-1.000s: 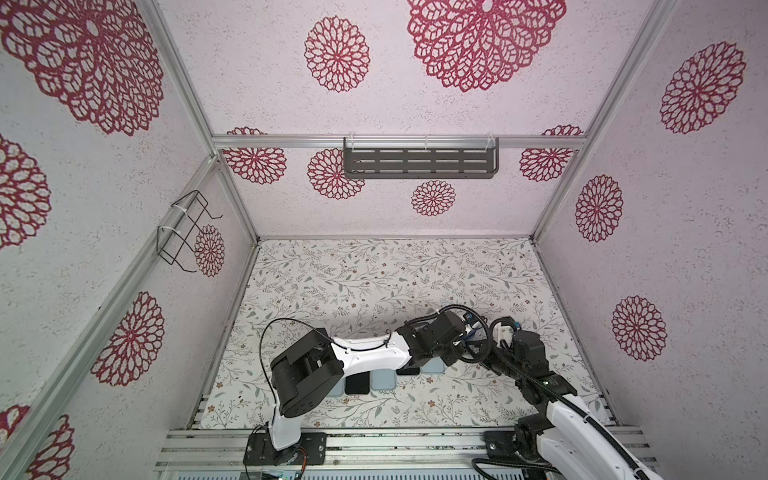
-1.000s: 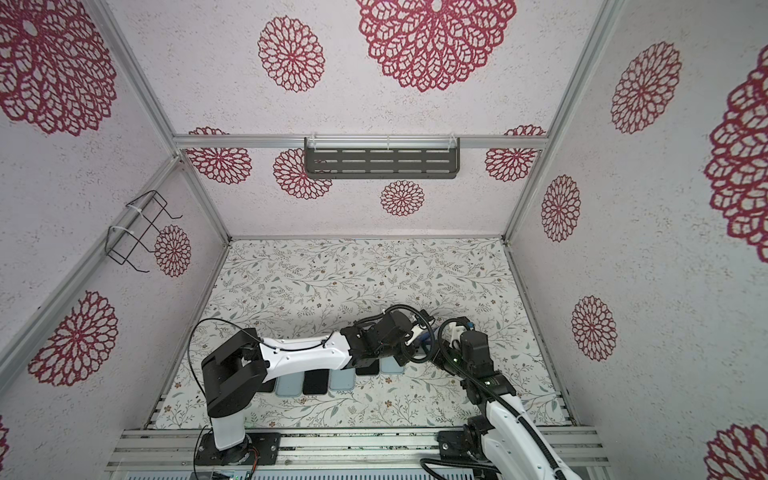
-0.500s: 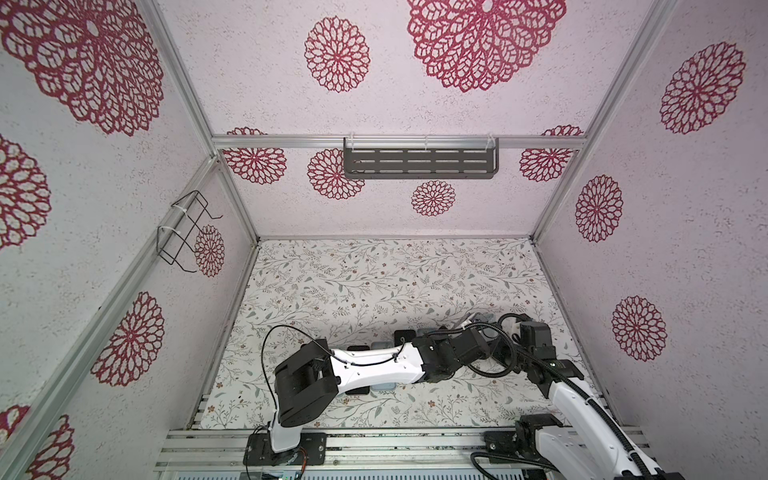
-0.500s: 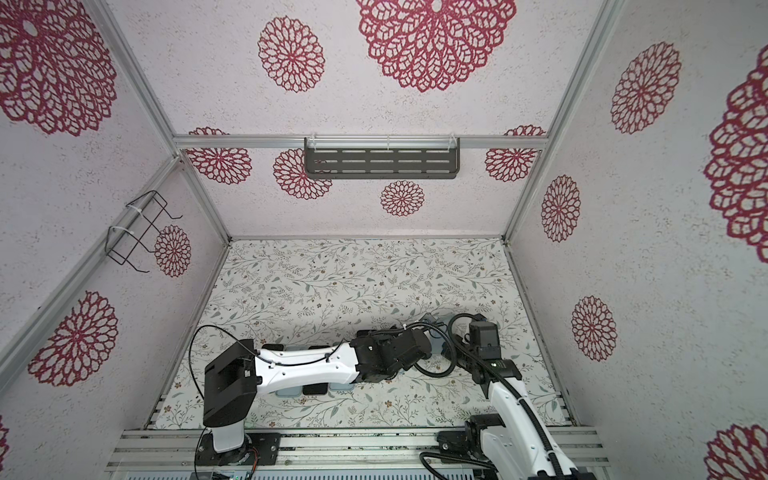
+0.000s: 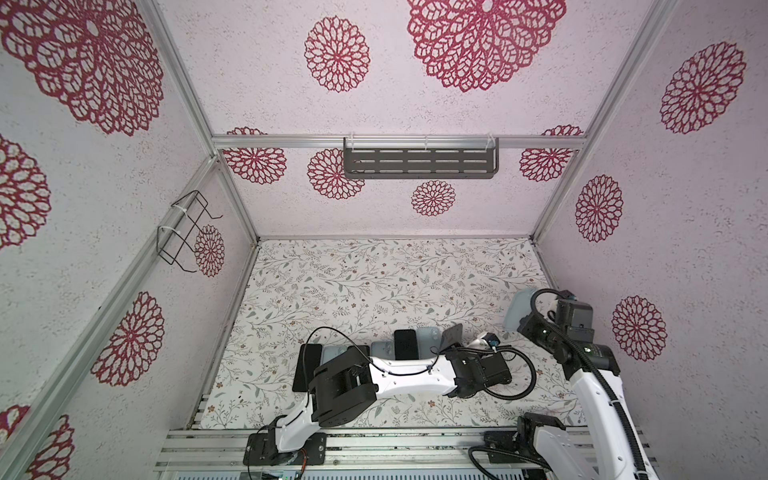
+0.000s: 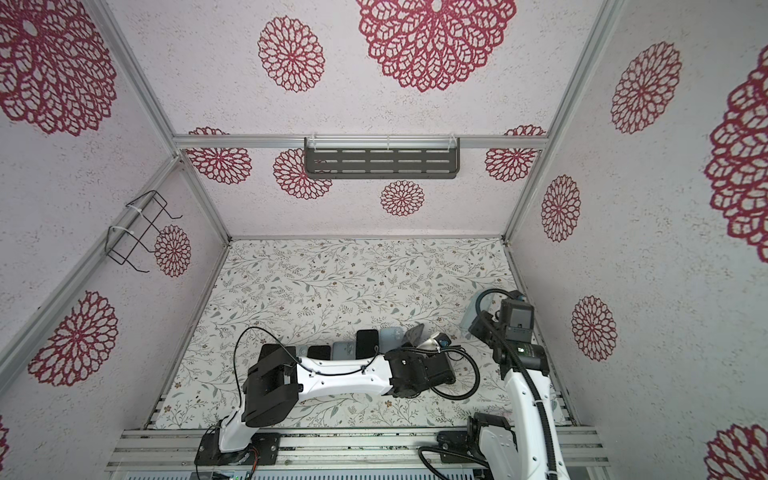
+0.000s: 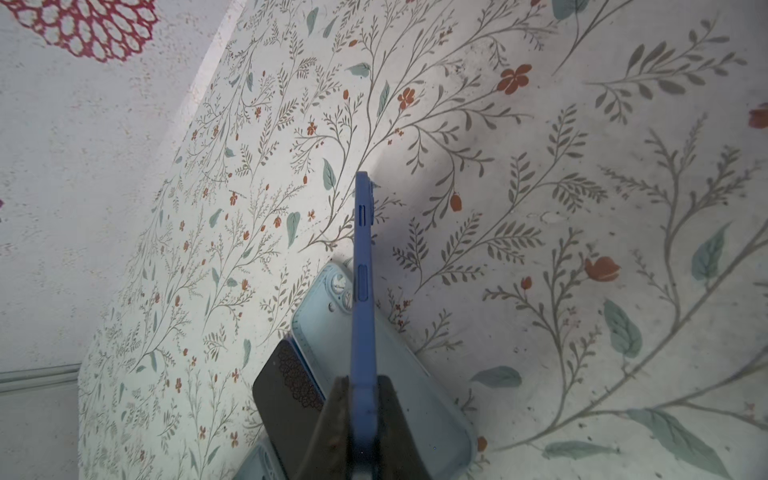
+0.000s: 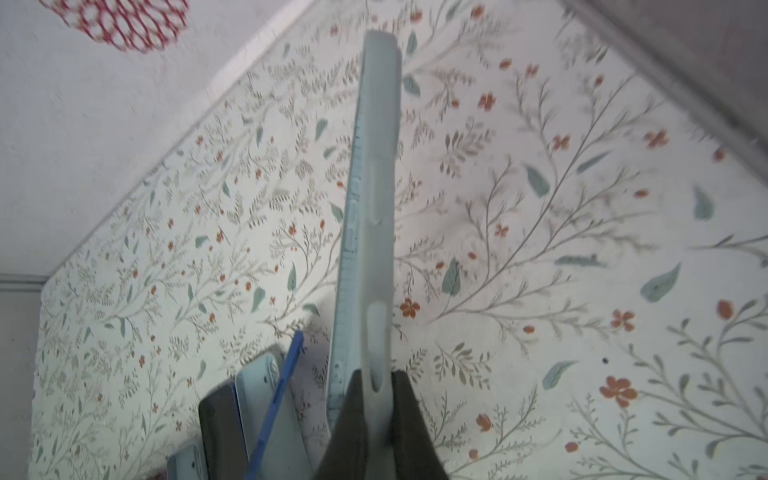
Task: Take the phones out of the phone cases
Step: 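Pull the case off with the right gripper while the left lowers the phone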
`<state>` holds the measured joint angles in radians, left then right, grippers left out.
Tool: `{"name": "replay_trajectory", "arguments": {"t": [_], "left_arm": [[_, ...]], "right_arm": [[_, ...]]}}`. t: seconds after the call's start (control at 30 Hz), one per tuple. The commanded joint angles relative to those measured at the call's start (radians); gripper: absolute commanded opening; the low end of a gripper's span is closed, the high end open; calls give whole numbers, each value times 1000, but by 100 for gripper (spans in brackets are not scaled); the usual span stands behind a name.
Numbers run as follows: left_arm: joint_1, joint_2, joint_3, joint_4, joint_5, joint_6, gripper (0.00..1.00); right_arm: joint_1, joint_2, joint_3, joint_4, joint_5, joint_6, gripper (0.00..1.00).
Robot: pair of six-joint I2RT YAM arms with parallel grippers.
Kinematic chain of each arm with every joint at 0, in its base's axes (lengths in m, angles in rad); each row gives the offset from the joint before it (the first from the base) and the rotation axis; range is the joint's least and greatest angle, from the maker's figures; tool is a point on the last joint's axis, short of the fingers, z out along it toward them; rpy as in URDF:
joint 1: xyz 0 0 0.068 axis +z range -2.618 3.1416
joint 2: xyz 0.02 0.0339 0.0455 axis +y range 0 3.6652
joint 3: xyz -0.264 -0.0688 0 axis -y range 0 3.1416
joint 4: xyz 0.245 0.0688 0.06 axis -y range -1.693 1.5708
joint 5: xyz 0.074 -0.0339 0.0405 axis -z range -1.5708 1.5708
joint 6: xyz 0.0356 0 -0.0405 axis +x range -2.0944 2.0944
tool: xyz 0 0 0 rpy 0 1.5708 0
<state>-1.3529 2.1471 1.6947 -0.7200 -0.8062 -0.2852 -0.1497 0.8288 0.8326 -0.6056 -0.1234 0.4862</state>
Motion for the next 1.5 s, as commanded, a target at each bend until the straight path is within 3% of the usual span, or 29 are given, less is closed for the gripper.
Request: {"name": "replay_trajectory", "arguments": {"t": [0.0,0.37,0.6,0.67,0.87,1.07,1.37,1.4,1.47], "left_arm": [[-12,18,47,-61,-21,-30,3],[-51,266,348,-320,-51,-14,2],[-87,448,565,-522,-71,-65,0],[-92,483,594,-540,-63,-74,7],[-96,545,623,-540,-40,-91,14],[-101,528,620,-477,-28,-103,25],[-97,311,478,-369,-58,-163,64],[-97,272,437,-349,-63,-168,70],[-96,198,360,-312,-66,-180,95]], "right_arm": [[-25,16,123,-75,45,-57,0],[-28,22,207,-104,-13,-85,0],[-28,56,242,-114,-45,-115,0],[-28,59,241,-112,-54,-116,0],[-28,52,208,-109,-80,-123,0],[-28,45,187,-113,-84,-130,0],[-28,2,119,-128,-58,-131,0],[-28,-7,113,-139,-48,-133,0],[-27,-27,106,-151,-31,-131,0]]}}
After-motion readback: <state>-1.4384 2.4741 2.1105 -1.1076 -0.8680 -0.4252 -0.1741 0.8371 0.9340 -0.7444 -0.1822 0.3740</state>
